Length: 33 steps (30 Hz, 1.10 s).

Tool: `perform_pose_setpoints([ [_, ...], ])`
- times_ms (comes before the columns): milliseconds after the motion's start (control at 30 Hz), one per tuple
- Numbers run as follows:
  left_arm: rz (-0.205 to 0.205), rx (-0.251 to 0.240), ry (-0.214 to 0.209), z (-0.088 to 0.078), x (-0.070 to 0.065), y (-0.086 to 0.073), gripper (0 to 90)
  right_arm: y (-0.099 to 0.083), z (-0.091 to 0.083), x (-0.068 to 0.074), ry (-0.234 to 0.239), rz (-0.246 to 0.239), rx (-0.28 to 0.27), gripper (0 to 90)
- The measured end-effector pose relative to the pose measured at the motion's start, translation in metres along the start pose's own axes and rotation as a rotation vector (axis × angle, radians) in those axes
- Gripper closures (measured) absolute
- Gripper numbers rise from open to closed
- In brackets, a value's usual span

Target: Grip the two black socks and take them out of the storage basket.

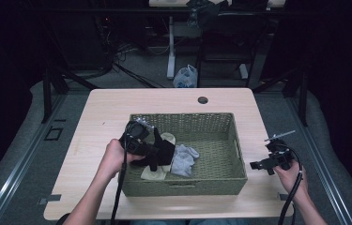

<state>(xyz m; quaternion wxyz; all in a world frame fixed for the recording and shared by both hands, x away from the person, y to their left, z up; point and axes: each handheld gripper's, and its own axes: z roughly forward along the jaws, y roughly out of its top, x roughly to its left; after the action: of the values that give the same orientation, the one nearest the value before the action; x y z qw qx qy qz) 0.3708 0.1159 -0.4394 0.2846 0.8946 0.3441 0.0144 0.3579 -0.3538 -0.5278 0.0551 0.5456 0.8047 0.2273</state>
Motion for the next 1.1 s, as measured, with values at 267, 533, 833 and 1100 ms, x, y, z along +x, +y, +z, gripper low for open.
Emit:
perform_pose_setpoints([
  [267,0.011,0.002,0.002,-0.009,0.002,0.015,79.3,0.001,0.001,0.003,0.001,-0.011,-0.006,1.0],
  [533,0.01,-0.02,-0.001,-0.024,0.008,0.027,79.4,0.001,0.0,0.003,0.005,-0.01,-0.012,1.0],
  [833,-0.001,-0.034,-0.014,-0.036,0.017,0.037,79.4,0.001,0.001,0.004,0.002,-0.014,-0.004,1.1],
  [1100,0.004,-0.041,0.005,-0.052,0.022,0.048,79.4,0.001,0.001,0.004,0.001,-0.013,-0.003,1.2],
])
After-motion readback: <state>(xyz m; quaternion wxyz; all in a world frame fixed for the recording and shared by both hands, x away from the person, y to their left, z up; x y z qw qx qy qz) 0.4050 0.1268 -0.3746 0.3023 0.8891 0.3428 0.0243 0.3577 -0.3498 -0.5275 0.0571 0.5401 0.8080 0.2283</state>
